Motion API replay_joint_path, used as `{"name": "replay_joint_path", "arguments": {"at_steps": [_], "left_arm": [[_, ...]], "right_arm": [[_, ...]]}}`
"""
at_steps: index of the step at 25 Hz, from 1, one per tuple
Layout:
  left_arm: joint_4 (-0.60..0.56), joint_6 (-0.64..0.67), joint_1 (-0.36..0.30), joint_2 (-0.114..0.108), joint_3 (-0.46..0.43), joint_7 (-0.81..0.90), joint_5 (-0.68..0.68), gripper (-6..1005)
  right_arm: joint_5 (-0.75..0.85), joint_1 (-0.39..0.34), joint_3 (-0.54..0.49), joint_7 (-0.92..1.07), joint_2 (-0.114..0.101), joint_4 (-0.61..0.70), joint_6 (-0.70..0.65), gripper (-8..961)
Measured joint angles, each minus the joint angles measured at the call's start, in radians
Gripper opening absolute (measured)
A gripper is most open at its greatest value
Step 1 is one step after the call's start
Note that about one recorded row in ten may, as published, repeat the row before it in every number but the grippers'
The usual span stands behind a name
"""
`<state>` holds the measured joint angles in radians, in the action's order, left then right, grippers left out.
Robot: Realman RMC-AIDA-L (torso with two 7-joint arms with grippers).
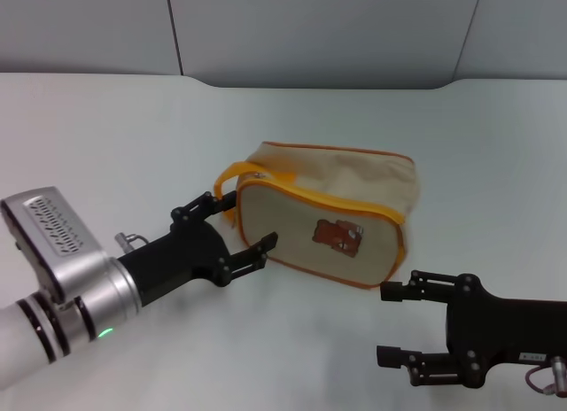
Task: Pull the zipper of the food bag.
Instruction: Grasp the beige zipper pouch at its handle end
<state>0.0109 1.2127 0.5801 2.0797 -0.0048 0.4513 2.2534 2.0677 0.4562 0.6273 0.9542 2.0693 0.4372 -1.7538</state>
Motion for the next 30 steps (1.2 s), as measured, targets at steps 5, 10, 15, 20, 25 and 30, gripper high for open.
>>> {"name": "replay_joint_path", "arguments": {"at_steps": [5, 10, 15, 20, 25, 30], "left_arm": [[0.040, -0.038, 0.008, 0.000, -0.058, -0.049, 0.000, 725], [0.067, -0.043, 0.014, 0.002, -0.078, -0.097, 0.000, 697], [0.088, -0.060, 0.019, 0.002, -0.108, -0.126, 0.001, 500], [0.112, -0.088, 0.028, 0.002, -0.126, -0.167, 0.001, 238], [0.137, -0.094, 0.024, 0.002, -0.162, -0.214, 0.001, 170], [0.159, -0.053, 0.001, 0.002, -0.230, -0.276, 0.001, 107]], "right_arm": [[0.000, -0.002, 0.000, 0.000, 0.001, 0.000, 0.002, 761], [0.000, -0.002, 0.000, 0.000, 0.002, 0.000, 0.002, 761], [0.000, -0.003, 0.000, 0.000, 0.003, 0.000, 0.002, 760], [0.000, -0.005, 0.000, 0.000, 0.003, 0.000, 0.002, 760], [0.000, -0.009, -0.006, 0.000, 0.002, 0.000, 0.003, 759], [0.000, -0.017, -0.077, 0.000, 0.004, 0.000, 0.001, 759]]}}
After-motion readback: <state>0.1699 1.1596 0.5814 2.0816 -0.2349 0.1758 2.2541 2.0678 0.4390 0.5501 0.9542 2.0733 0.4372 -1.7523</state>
